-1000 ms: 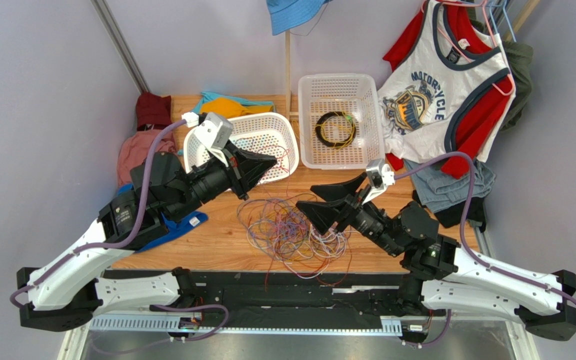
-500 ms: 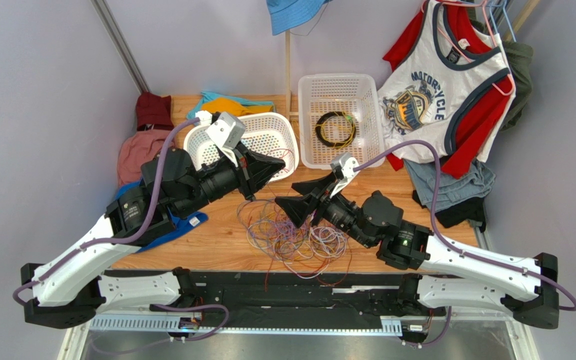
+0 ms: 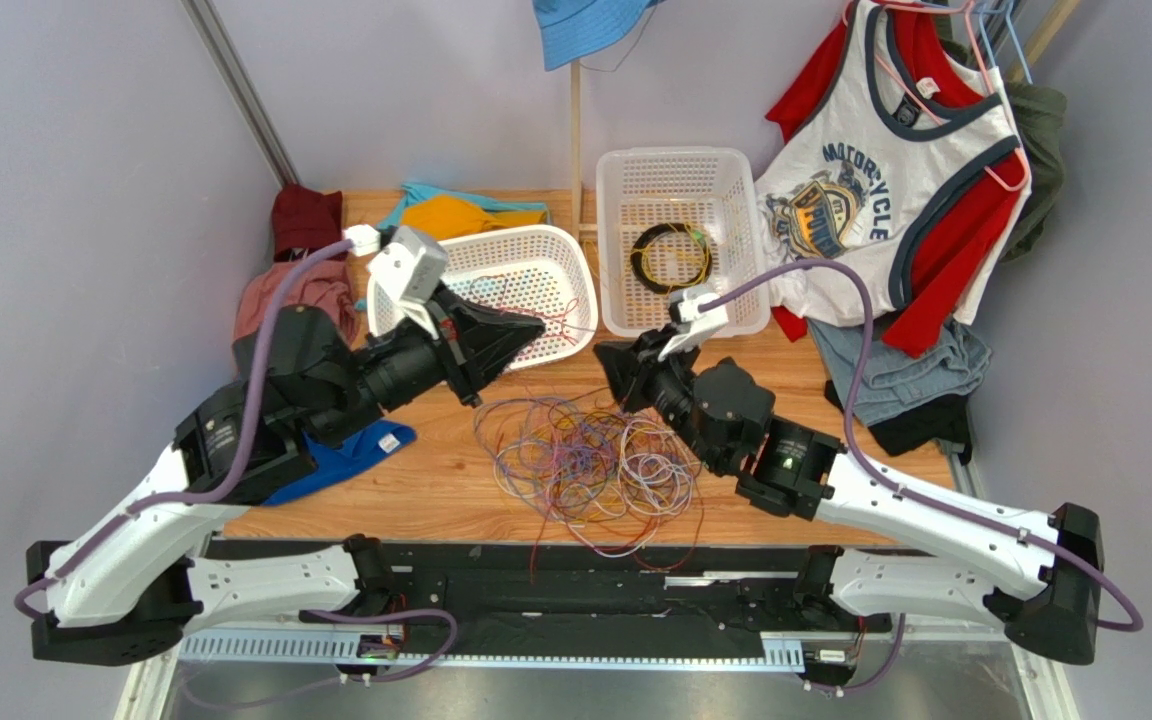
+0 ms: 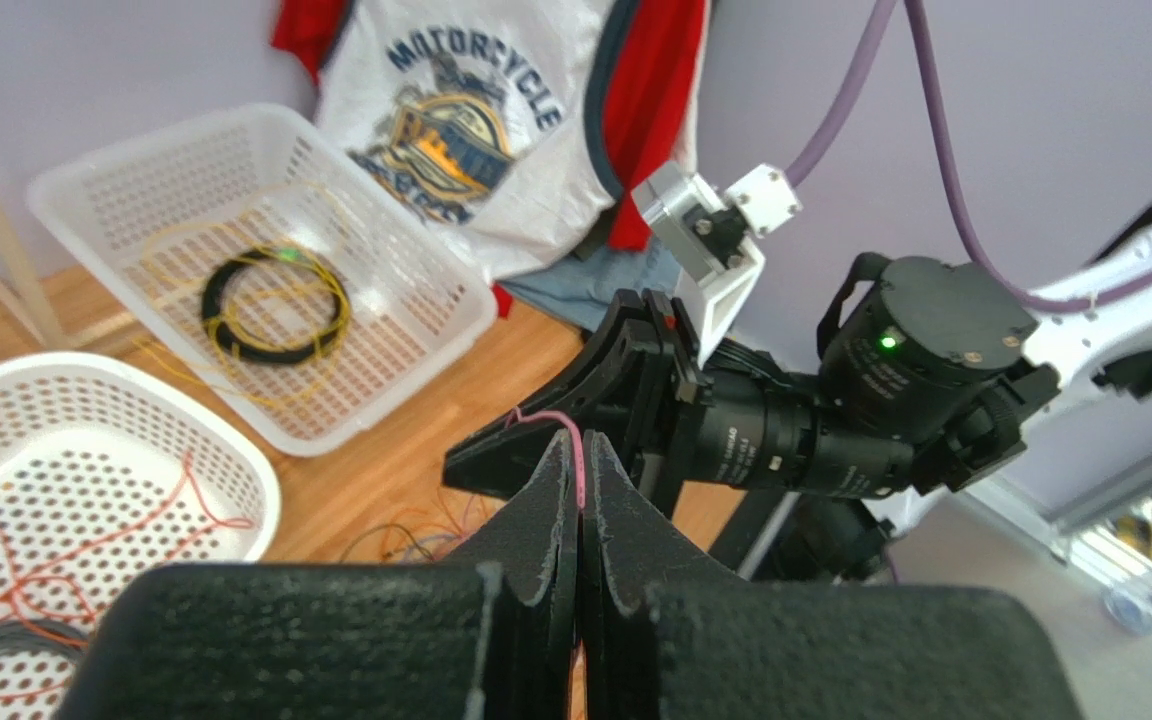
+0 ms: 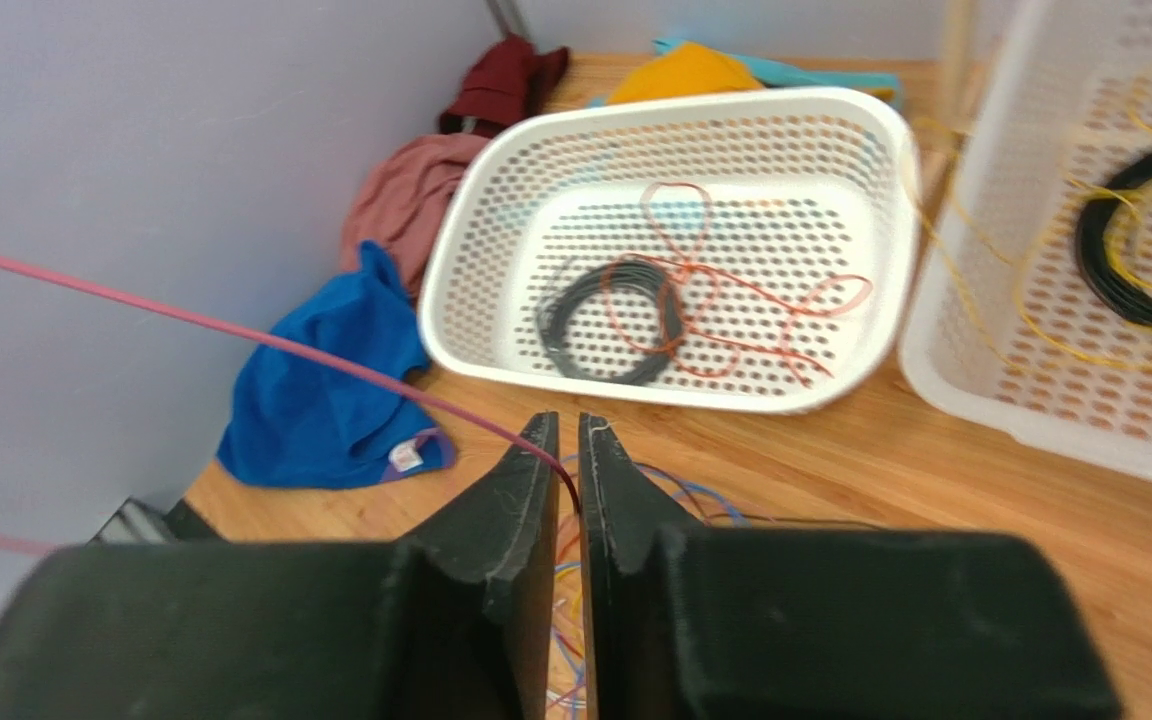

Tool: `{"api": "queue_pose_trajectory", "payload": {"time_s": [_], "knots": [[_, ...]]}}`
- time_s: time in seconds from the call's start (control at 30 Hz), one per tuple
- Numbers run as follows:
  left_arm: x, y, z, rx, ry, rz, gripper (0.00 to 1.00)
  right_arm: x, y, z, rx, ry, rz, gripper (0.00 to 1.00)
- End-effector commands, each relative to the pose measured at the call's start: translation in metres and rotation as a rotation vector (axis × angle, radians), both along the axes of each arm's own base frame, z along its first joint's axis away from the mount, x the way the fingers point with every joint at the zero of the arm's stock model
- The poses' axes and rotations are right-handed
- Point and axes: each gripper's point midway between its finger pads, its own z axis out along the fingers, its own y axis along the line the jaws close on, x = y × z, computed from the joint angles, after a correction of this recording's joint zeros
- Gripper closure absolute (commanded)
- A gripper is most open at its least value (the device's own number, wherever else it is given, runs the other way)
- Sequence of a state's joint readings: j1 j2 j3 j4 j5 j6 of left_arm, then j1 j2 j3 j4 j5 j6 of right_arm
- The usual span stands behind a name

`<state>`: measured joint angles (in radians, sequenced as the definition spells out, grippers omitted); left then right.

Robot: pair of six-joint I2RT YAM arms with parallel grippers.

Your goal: Untangle the cables

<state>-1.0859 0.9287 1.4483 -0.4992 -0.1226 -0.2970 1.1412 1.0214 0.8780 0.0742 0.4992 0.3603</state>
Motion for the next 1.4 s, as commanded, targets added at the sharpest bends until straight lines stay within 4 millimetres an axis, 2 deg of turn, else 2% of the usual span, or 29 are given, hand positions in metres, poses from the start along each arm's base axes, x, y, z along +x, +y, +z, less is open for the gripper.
{"api": "queue_pose_trajectory", "payload": {"time_s": [0.0,0.07,0.1,0.2,0.27,0.33,0.37,0.43,0.47,0.53,0.6,0.63,0.7,0.73,0.77,0.8,0.87,0.9,0.97,1.0,1.03,1.07,1.1,1.13,1.27,1.33,1.37], "knots": [[0.0,0.048,0.05,-0.113,-0.094,0.12,1.0,0.046,-0.065,-0.035,-0.034,0.119,-0.249,0.84],[-0.001,0.065,0.061,-0.127,-0.12,0.163,1.0,0.052,-0.084,-0.036,0.015,0.152,-0.274,0.85],[-0.001,0.07,0.064,-0.127,-0.129,0.175,1.0,0.061,-0.103,-0.045,0.012,0.168,-0.328,0.87],[0.0,0.098,0.077,-0.162,-0.154,0.255,1.0,0.065,-0.135,-0.035,0.06,0.156,-0.397,0.99],[0.002,0.118,0.083,-0.184,-0.168,0.32,1.0,0.059,-0.148,-0.016,0.103,0.113,-0.412,1.0],[0.003,0.128,0.083,-0.189,-0.17,0.359,1.0,0.051,-0.159,0.008,0.151,0.063,-0.415,1.0],[0.005,0.135,0.083,-0.191,-0.173,0.384,1.0,0.047,-0.156,0.014,0.163,0.048,-0.383,1.0],[0.005,0.136,0.08,-0.184,-0.171,0.391,1.0,0.038,-0.146,0.03,0.197,0.02,-0.302,0.97],[0.006,0.133,0.079,-0.178,-0.17,0.386,1.0,0.028,-0.129,0.034,0.201,0.016,-0.189,0.93],[0.007,0.13,0.079,-0.173,-0.171,0.383,1.0,0.019,-0.113,0.035,0.213,0.039,-0.092,0.87],[0.01,0.124,0.079,-0.156,-0.173,0.38,1.0,0.013,-0.109,0.035,0.229,0.055,-0.06,0.81],[0.013,0.121,0.08,-0.147,-0.177,0.384,1.0,0.011,-0.107,0.034,0.23,0.06,-0.045,0.74],[0.019,0.123,0.085,-0.13,-0.195,0.424,1.0,0.004,-0.105,0.035,0.231,0.064,-0.01,0.67],[0.026,0.115,0.084,-0.103,-0.194,0.439,1.0,0.001,-0.105,0.035,0.229,0.065,-0.002,0.66],[0.032,0.118,0.083,-0.068,-0.204,0.477,1.0,-0.001,-0.105,0.034,0.227,0.066,0.005,0.65],[0.035,0.122,0.091,-0.068,-0.209,0.502,1.0,-0.002,-0.107,0.032,0.214,0.074,0.004,0.65],[0.052,0.113,0.083,0.03,-0.197,0.574,1.0,-0.008,-0.109,0.029,0.201,0.083,0.014,0.65],[0.055,0.119,0.093,0.026,-0.201,0.606,1.0,-0.01,-0.11,0.028,0.197,0.084,0.017,0.65],[0.071,0.109,0.084,0.109,-0.186,0.658,1.0,-0.015,-0.111,0.024,0.187,0.094,0.03,0.65],[0.077,0.117,0.093,0.099,-0.183,0.697,1.0,-0.016,-0.112,0.021,0.182,0.1,0.032,0.65],[0.087,0.106,0.083,0.141,-0.159,0.695,1.0,-0.02,-0.114,0.022,0.185,0.097,0.034,0.64],[0.094,0.105,0.081,0.146,-0.143,0.699,1.0,-0.021,-0.116,0.019,0.177,0.102,0.031,0.64],[0.104,0.116,0.086,0.131,-0.128,0.74,1.0,-0.022,-0.117,0.015,0.171,0.106,0.029,0.65],[0.115,0.104,0.077,0.145,-0.095,0.713,1.0,-0.023,-0.119,0.014,0.17,0.103,0.022,0.65],[0.155,0.118,0.075,0.152,-0.077,0.799,1.0,-0.027,-0.129,0.008,0.146,0.086,0.0,0.64],[0.173,0.112,0.072,0.154,-0.06,0.792,1.0,-0.026,-0.131,0.003,0.139,0.089,-0.009,0.65],[0.181,0.118,0.076,0.141,-0.06,0.811,1.0,-0.026,-0.131,0.002,0.134,0.088,-0.008,0.65]]}}
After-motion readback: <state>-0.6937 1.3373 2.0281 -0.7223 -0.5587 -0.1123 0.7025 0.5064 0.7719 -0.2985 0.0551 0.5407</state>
